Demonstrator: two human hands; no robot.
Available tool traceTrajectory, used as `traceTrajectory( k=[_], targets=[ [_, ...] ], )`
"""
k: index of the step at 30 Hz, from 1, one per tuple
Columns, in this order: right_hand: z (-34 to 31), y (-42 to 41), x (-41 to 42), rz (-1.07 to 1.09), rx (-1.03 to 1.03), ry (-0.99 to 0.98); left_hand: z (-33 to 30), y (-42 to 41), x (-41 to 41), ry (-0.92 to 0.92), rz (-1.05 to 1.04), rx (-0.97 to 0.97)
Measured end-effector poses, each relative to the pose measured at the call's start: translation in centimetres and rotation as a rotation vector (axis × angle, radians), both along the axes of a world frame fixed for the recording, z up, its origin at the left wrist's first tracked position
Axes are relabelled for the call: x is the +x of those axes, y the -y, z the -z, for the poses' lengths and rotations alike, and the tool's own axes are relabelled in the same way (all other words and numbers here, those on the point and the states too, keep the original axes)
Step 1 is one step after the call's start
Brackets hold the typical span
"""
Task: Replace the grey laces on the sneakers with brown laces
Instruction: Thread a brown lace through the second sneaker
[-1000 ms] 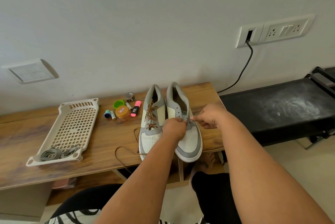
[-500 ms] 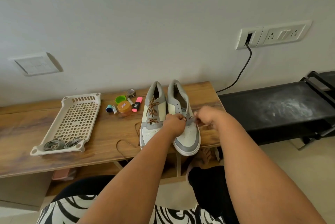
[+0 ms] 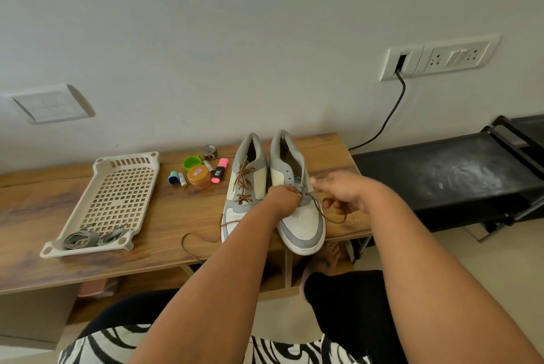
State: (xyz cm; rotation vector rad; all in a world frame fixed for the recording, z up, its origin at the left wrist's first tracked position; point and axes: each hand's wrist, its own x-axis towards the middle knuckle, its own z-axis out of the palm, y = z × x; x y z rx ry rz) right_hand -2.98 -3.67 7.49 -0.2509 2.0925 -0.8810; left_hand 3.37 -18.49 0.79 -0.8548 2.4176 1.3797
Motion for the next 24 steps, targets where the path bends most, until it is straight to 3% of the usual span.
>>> traceTrajectory(
  k=[7,14,16,21,22,24],
  targets=[
    [2.0,2.9,-0.2,-0.317,0.248,-0.392,0.3,0.1,0.1,-0.017,-0.017,0.023],
    [1.7,2.3,-0.5,-0.328,0.181,-0.352,-0.5,-0.3,0.6,-0.049,-0.046,0.053],
    [1.4,1.0,-0.9,-0.160,-0.050,-0.199,-0.7,-0.2,0.7,-0.014,-0.020,0.039],
    [-0.3,-3.8,-2.3,0.309,-1.111,0.372,-1.1,-0.1,0.7,-0.012,-0.002,0.015],
    [-0.3,-4.3,-2.3,0.354,-1.196,0.429,-1.0,-0.2,0.7,-0.012,0.008,-0.004],
    [0.2,-4.4,-2.5,0.401,-1.137,0.429,-1.1,-0.3,0.7,-0.011,0.043,-0.075]
  ],
)
